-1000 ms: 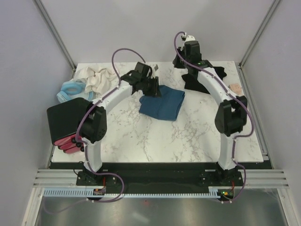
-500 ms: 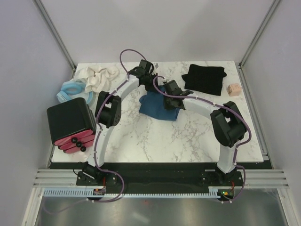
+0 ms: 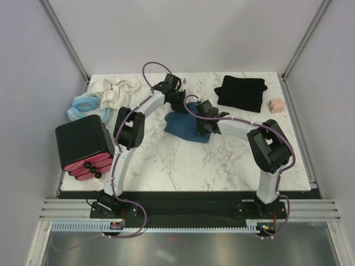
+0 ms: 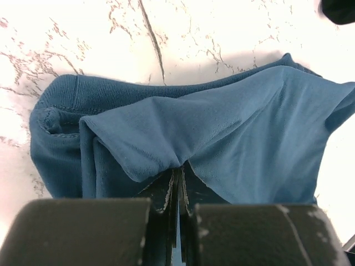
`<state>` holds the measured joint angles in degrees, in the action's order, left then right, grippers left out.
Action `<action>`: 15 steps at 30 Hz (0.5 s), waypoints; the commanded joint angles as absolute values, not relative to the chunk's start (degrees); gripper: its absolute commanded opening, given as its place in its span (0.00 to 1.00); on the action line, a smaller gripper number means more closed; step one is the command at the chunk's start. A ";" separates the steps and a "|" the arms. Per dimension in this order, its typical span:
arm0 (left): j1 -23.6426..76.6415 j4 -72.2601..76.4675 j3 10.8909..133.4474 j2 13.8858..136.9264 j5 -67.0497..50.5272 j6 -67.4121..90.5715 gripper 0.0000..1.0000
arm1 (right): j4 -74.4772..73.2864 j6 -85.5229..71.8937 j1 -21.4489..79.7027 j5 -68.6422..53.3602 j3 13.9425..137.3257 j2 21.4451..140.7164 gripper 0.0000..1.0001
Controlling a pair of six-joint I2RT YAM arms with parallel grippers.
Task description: Fold and stack the t-shirts
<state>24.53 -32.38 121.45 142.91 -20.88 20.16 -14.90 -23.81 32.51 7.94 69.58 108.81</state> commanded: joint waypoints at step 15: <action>20.39 -30.41 127.96 149.41 -15.56 20.65 0.02 | -21.62 -22.94 32.61 9.76 63.19 97.91 0.00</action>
<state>23.59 -32.49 125.56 145.73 -21.74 21.23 -15.40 -24.18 32.51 9.19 63.55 100.84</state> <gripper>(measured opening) 0.025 0.007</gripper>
